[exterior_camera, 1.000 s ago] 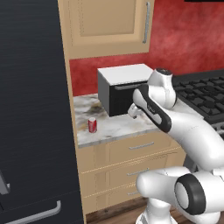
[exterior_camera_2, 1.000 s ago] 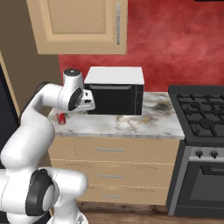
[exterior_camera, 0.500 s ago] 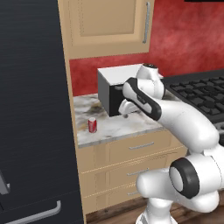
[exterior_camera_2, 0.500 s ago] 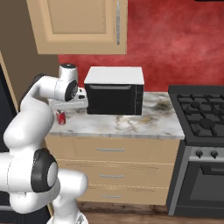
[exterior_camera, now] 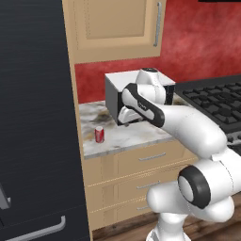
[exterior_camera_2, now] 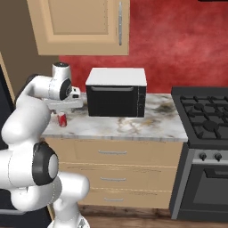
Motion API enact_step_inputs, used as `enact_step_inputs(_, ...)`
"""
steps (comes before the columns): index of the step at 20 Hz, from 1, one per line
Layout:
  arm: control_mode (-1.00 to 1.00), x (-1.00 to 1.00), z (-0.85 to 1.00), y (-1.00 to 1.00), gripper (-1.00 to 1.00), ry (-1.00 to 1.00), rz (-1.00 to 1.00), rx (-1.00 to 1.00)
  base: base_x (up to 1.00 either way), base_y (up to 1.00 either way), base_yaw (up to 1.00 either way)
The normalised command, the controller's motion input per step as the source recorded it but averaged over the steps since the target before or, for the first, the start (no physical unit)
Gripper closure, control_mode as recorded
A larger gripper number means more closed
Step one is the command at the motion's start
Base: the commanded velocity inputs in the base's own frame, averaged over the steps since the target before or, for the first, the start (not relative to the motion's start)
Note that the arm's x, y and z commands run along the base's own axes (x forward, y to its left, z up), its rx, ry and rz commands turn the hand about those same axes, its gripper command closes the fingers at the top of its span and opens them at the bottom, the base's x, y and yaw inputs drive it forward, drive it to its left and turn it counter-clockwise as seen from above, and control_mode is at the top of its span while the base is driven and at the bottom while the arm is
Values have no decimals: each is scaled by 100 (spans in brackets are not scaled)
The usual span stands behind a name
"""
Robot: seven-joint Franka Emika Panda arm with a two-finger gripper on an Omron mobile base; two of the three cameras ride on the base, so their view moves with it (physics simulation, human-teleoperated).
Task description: Four empty soda cans are scattered around the kitchen. Gather all the cans and cluster them next to the stove for recycling.
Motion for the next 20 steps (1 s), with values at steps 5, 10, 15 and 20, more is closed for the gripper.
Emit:
enact_step_inputs(5,-100,3,-7,25,-100,0,-2,0,0,0,0)
enact_step_inputs(10,-100,2,-6,23,-100,0,-8,1,0,0,0)
enact_step_inputs(15,-100,1,-9,23,-100,0,-13,0,0,0,0)
enact_step_inputs(20,-100,9,-14,9,-100,0,-10,0,0,0,0)
